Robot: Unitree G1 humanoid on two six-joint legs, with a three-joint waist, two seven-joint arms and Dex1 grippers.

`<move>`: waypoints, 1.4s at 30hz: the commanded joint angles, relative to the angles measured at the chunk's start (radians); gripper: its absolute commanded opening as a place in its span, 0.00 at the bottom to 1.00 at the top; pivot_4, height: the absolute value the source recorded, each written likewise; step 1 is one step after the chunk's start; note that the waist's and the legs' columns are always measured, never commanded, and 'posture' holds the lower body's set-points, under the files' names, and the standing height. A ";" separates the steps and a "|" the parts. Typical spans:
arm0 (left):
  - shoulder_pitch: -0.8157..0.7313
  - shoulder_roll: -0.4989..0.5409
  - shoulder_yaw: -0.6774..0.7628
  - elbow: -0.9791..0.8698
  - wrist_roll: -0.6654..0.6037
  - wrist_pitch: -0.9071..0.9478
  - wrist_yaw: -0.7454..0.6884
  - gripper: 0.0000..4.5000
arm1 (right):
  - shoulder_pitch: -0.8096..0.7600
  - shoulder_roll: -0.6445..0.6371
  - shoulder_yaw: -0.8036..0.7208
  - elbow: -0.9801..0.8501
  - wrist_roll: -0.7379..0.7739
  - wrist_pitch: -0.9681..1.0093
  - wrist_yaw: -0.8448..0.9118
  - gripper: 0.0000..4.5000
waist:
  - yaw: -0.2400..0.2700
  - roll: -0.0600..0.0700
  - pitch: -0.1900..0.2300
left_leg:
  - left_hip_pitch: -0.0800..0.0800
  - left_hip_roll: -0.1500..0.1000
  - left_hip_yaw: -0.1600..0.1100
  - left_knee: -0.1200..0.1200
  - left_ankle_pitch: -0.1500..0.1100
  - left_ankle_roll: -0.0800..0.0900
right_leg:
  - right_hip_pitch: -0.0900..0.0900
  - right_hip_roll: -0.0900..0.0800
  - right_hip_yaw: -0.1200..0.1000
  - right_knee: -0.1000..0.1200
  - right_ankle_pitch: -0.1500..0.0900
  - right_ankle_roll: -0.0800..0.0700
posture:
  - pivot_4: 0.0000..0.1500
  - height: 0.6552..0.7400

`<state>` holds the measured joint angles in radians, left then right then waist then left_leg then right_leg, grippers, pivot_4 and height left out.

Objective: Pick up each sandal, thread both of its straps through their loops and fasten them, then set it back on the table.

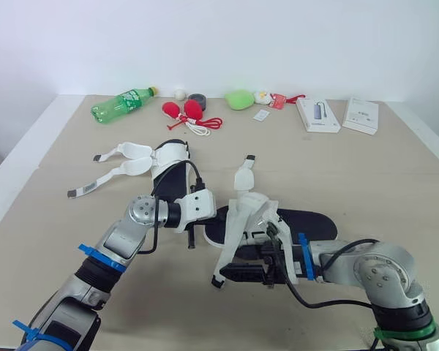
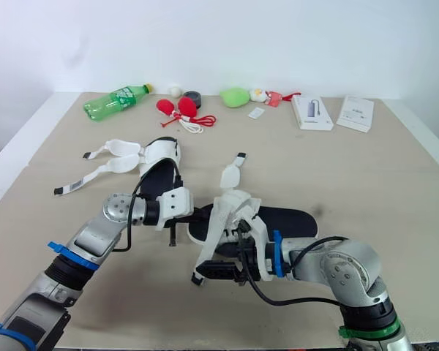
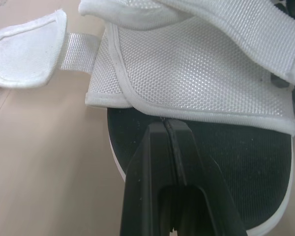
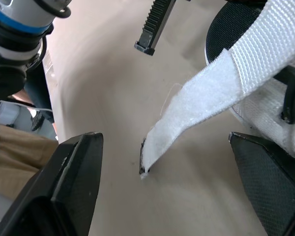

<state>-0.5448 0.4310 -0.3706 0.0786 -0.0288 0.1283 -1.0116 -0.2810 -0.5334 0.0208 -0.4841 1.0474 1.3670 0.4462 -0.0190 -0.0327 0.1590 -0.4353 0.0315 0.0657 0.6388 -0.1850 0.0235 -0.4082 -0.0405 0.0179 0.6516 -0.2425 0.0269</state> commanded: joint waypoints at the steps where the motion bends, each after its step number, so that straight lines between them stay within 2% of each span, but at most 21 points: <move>1: -0.004 -0.011 -0.014 0.003 0.006 -0.004 -0.010 0.00 | -0.024 0.029 -0.036 -0.005 0.022 0.004 -0.039 0.67 | 0.000 0.000 0.000 | 0.000 0.000 0.000 0.000 0.000 0.000 | 0.000 0.000 0.000 0.000 0.000 0.000 | 1.00 1.00; 7: -0.006 -0.012 -0.012 0.007 0.008 -0.008 -0.016 0.00 | -0.008 0.063 -0.053 -0.015 0.046 0.029 -0.084 0.05 | 0.001 0.000 0.000 | -0.001 -0.001 0.000 0.000 0.000 0.000 | 0.000 0.000 0.000 -0.001 0.002 0.003 | 1.00 1.00; 8: -0.006 -0.012 -0.012 0.007 0.008 -0.008 -0.017 0.00 | -0.006 0.068 -0.057 -0.016 0.053 0.034 -0.089 0.02 | 0.001 0.000 0.000 | -0.002 -0.001 0.000 0.000 0.000 0.000 | 0.000 0.000 0.000 -0.001 0.002 0.003 | 1.00 1.00; 11: -0.007 -0.013 -0.011 0.008 0.008 -0.006 -0.020 0.00 | -0.004 0.073 -0.072 -0.019 0.079 0.049 -0.099 0.02 | 0.001 0.000 0.000 | -0.002 -0.001 -0.001 0.000 0.000 0.000 | 0.000 0.000 0.000 -0.001 0.002 0.003 | 1.00 1.00; 14: -0.004 -0.011 -0.012 0.006 0.009 -0.006 -0.023 0.00 | -0.018 0.060 -0.126 -0.014 0.181 0.084 -0.102 0.02 | 0.001 0.000 0.000 | -0.002 -0.001 -0.001 0.000 0.000 0.000 | 0.000 0.000 0.000 -0.001 0.002 0.003 | 1.00 1.00; 19: -0.008 -0.012 -0.012 0.011 0.009 -0.007 -0.028 0.00 | -0.201 -0.062 -0.217 0.115 0.446 0.109 -0.142 0.02 | 0.000 0.002 0.001 | -0.002 -0.001 0.000 0.000 0.000 0.000 | 0.000 0.000 0.000 -0.001 0.002 0.003 | 1.00 1.00; 21: -0.012 -0.015 -0.013 0.016 0.011 -0.010 -0.029 0.00 | -0.290 -0.124 -0.219 0.190 0.502 0.111 -0.149 0.02 | 0.000 0.002 0.001 | -0.002 -0.001 0.001 0.000 0.000 0.001 | 0.000 0.000 0.000 -0.003 0.002 0.003 | 1.00 1.00; 25: -0.018 -0.024 -0.014 0.028 0.013 -0.018 -0.028 0.00 | -0.407 -0.226 -0.183 0.310 0.416 0.123 -0.081 0.02 | 0.002 0.002 0.000 | -0.002 -0.001 0.000 -0.001 0.001 0.001 | 0.000 -0.001 0.000 -0.004 0.001 0.000 | 1.00 1.00; 30: -0.019 -0.028 -0.018 0.033 0.015 -0.027 -0.030 0.00 | -0.443 -0.321 -0.083 0.401 0.233 0.095 0.086 0.02 | 0.005 0.002 0.000 | -0.004 -0.003 0.000 -0.001 -0.001 0.003 | -0.001 0.000 0.001 -0.004 0.002 0.002 | 1.00 1.00; 42: 0.001 -0.021 -0.022 0.007 0.018 -0.022 -0.028 0.00 | -0.500 -0.380 -0.023 0.465 0.072 0.112 0.325 0.02 | 0.005 0.002 0.000 | -0.004 -0.003 0.000 -0.001 -0.001 0.004 | -0.001 -0.001 0.001 -0.004 0.003 0.002 | 1.00 1.00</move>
<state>-0.5569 0.4065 -0.3791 0.0960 -0.0211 0.0952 -1.0346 -0.7571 -0.8967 0.0060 -0.0177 1.1300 1.4805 0.7418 -0.0145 -0.0302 0.1592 -0.4396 0.0288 0.0652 0.6380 -0.1862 0.0271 -0.4089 -0.0415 0.0184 0.6478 -0.2398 0.0292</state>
